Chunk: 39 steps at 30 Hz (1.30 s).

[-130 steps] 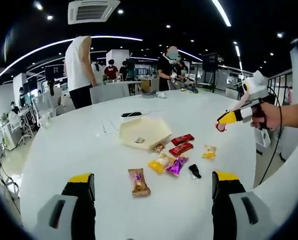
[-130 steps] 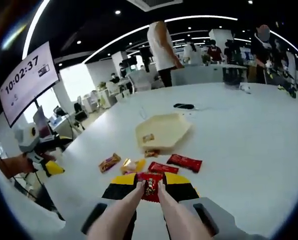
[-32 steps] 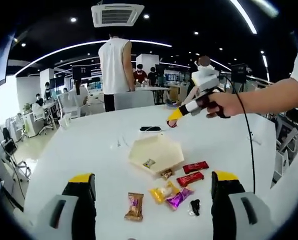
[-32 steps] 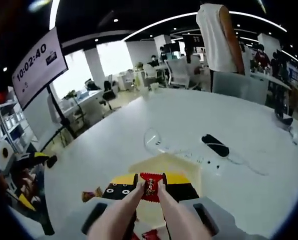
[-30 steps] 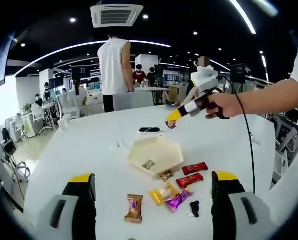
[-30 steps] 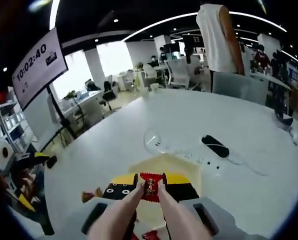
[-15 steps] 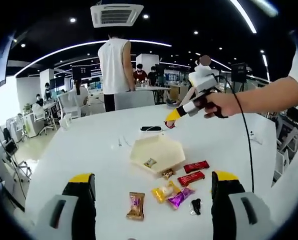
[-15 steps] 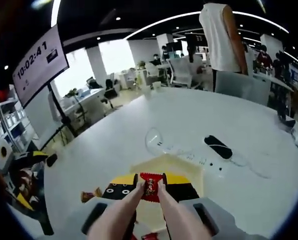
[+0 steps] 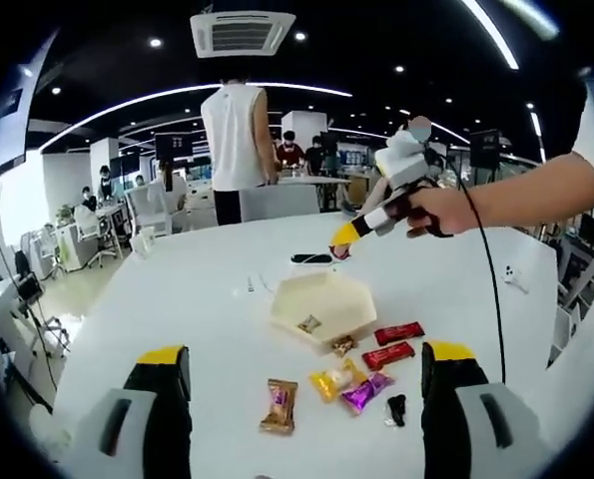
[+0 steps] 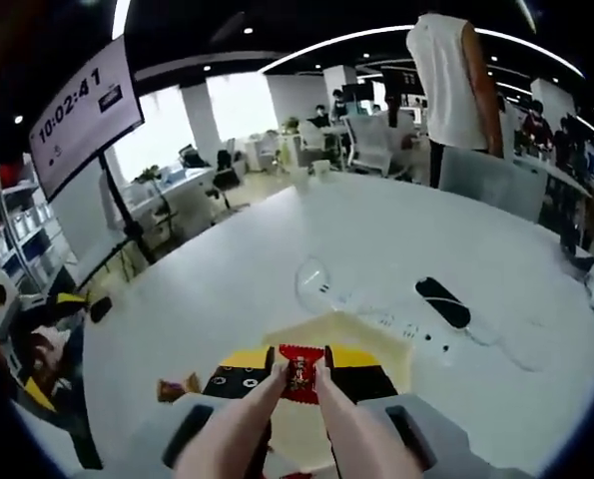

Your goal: Place the target food into the container with the food tongs after gripping and lifting it, then release it inside without dropping or visibly crushing the food.

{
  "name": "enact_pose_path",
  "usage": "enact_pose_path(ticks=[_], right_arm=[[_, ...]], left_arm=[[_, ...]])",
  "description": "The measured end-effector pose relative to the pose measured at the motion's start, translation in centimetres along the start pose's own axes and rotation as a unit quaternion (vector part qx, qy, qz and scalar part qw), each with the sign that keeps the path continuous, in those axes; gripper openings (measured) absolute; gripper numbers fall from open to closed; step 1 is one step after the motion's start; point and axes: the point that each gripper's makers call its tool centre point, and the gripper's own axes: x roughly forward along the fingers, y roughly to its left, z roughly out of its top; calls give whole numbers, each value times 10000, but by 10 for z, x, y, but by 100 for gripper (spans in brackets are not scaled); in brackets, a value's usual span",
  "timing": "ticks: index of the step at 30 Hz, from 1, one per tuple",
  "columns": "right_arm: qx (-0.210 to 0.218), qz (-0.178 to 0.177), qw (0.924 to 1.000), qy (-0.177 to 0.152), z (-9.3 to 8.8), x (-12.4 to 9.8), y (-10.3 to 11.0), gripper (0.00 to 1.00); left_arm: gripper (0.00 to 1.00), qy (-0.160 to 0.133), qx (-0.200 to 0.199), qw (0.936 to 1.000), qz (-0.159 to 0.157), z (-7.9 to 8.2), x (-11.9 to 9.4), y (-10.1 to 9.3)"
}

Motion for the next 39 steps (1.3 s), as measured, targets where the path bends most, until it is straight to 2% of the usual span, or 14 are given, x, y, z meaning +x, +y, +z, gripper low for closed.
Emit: enact_pose_path(ticks=[2,6,10,15,19,20,21,22,28,32,34,39], right_arm=[[-2,8,10000,29,-1,-1,0,19],[-21,-1,10000,71,-2,4,-6,19],[53,21,10000,43,0,4,-5,18],[64,60,9999,121,-6,9,-1,19],[118,57,9999,95,-8,13,-5,19],[127,51,9999,97,-9,14,-6,19],[183,58,9998,96,-12,15,-10,19],[192,44,9998,98,-13,14,-12,19],[206,54,9997,78,-14,9,-13,21],[108,27,9999,-3,-12,-1,-12,23],[148,68,9998,-101,-10,-11,-6,24],[-86,-19,9997,-225,-16,-43,12,24]], left_arm=[[97,30,-108,9999,-18,-3,-1,-3],[97,64,-66,9999,49,-9,-2,-1],[97,-17,-171,9998,74,-5,-6,0],[97,60,61,9999,149,-6,-13,0],[97,32,-118,9998,134,-8,-15,-2],[97,76,-110,9998,112,-11,-14,-3],[96,279,49,9995,103,-20,-14,-4],[97,287,56,9995,110,-21,-14,-5],[97,186,-86,9997,153,-17,-14,-5],[97,157,-58,9998,124,-13,-12,-7],[97,122,-35,9999,105,-10,-11,-8],[97,31,-76,9999,-58,-4,-4,-11]])
